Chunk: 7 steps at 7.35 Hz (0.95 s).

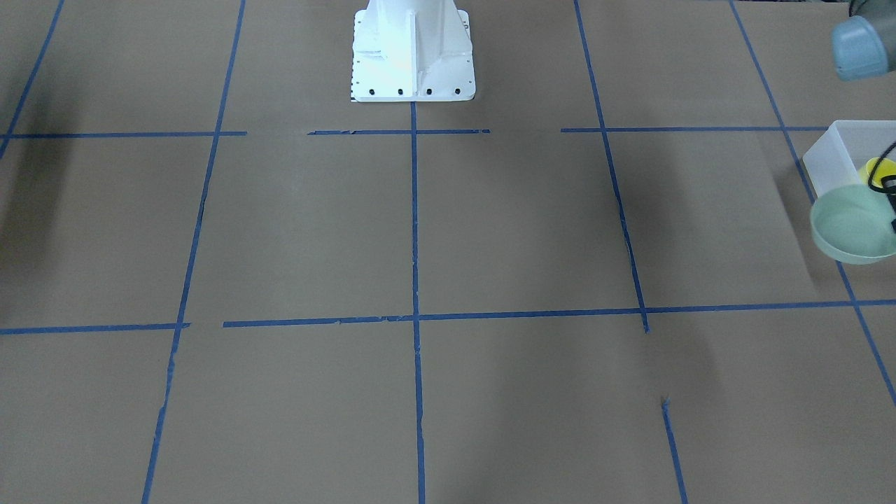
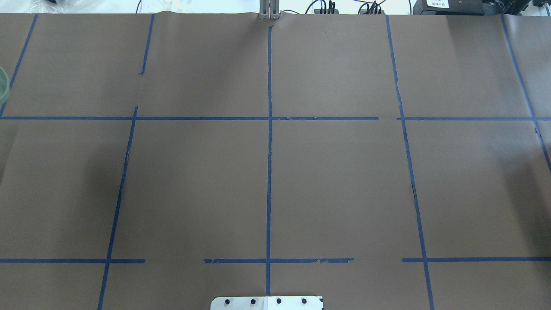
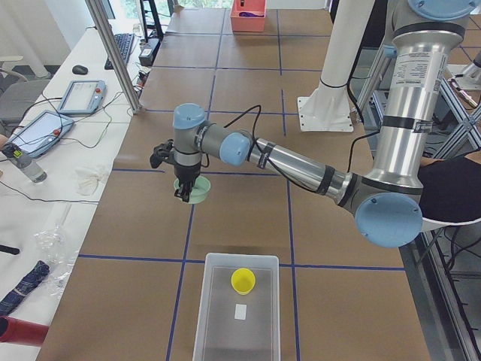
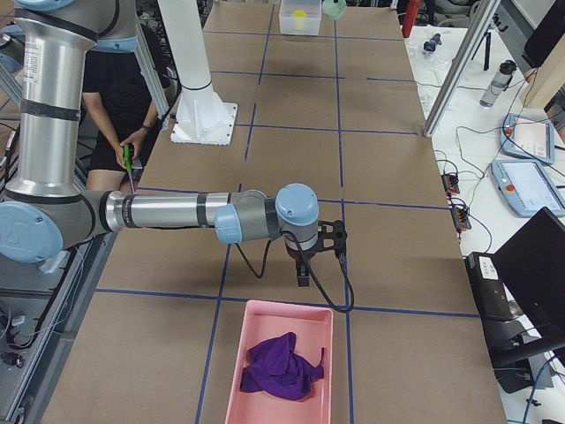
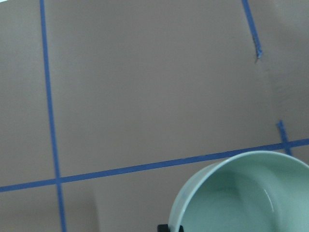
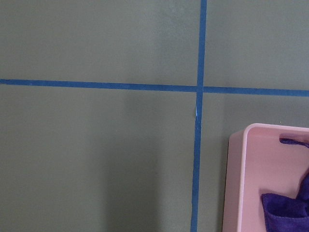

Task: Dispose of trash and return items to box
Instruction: 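Lift the green bowl and carry it over the clear bin with the left gripper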

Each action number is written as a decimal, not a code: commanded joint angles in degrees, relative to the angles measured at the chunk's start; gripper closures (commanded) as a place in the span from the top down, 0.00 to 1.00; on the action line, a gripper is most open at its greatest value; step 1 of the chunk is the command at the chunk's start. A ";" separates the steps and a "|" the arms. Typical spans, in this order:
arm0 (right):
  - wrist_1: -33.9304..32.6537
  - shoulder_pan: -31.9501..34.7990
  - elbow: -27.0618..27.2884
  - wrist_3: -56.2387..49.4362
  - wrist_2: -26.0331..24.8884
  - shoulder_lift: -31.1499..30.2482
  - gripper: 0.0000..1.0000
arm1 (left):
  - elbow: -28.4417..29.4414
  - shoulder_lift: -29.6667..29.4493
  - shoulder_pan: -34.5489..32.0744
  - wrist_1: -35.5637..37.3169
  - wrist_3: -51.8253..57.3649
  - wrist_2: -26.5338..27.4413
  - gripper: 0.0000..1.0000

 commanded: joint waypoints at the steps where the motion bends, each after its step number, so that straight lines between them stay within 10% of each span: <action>1: 2.03 -0.09 0.02 0.37 0.09 0.01 1.00 | 6.07 3.50 -9.05 -0.84 15.59 1.89 0.00; 5: 2.39 -0.35 0.02 0.38 0.00 0.01 1.00 | 25.75 10.62 -13.66 -25.32 24.53 5.95 0.00; 7: 2.39 -0.44 0.02 0.38 0.00 0.01 1.00 | 25.61 13.70 -13.66 -27.83 24.62 10.26 0.00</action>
